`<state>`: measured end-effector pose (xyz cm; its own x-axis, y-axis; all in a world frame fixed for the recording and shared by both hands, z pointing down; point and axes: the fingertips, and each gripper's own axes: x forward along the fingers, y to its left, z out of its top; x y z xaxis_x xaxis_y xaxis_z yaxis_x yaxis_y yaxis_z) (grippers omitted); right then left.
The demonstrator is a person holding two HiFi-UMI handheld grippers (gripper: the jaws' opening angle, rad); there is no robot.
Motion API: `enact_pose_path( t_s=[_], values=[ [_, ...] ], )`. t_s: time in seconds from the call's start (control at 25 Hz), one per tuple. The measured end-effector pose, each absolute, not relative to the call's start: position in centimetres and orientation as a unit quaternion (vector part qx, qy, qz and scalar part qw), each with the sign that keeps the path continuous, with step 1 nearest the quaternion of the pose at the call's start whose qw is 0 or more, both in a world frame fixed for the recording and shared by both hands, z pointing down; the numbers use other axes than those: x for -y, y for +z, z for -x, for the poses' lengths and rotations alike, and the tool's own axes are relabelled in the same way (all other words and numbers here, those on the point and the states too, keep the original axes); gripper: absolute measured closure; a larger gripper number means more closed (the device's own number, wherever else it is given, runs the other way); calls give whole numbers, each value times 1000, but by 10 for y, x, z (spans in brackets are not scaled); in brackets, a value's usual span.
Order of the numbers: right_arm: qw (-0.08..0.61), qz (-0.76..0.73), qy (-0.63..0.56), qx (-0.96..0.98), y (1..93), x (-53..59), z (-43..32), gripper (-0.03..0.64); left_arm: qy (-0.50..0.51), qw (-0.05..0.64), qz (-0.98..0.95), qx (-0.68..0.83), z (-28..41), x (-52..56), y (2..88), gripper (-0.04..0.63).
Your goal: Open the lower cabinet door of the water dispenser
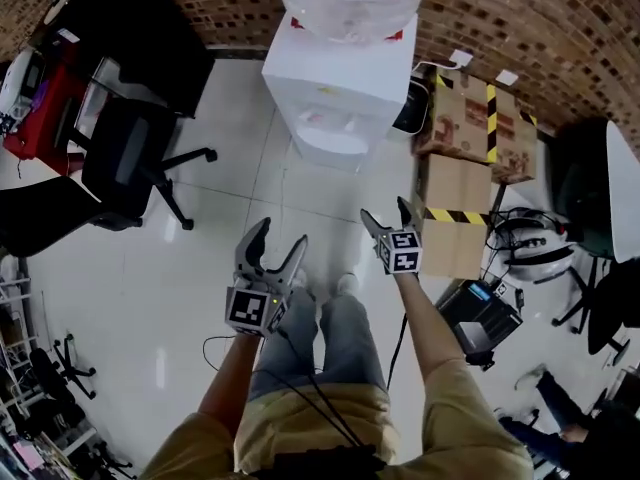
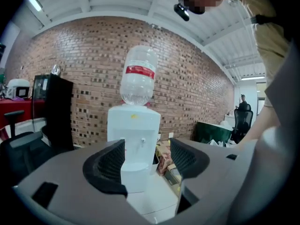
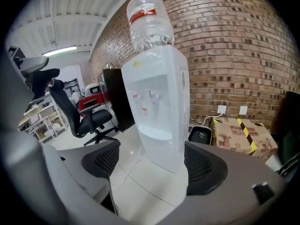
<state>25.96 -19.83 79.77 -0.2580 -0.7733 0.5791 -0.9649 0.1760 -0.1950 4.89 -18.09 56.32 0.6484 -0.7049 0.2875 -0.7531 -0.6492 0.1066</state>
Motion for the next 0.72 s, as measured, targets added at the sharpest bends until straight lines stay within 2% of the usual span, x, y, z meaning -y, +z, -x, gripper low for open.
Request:
enact_pose_path(
  t_s=[0.2, 0.44, 0.56, 0.72],
  values=[
    [179, -595, 261, 739, 911, 262, -267, 183, 134, 99, -912, 375, -60, 221, 670, 307],
    [211, -595, 252, 734, 1034, 331, -281, 198, 133, 86, -923, 350, -56, 257, 775, 307],
    [210, -602, 251, 728, 1066, 360, -291, 200, 128, 93, -923, 351, -50, 265, 805, 307],
    [200, -599, 224, 742, 1068, 392, -297, 258, 127, 100, -921, 354, -43, 269, 827, 307]
  ],
)
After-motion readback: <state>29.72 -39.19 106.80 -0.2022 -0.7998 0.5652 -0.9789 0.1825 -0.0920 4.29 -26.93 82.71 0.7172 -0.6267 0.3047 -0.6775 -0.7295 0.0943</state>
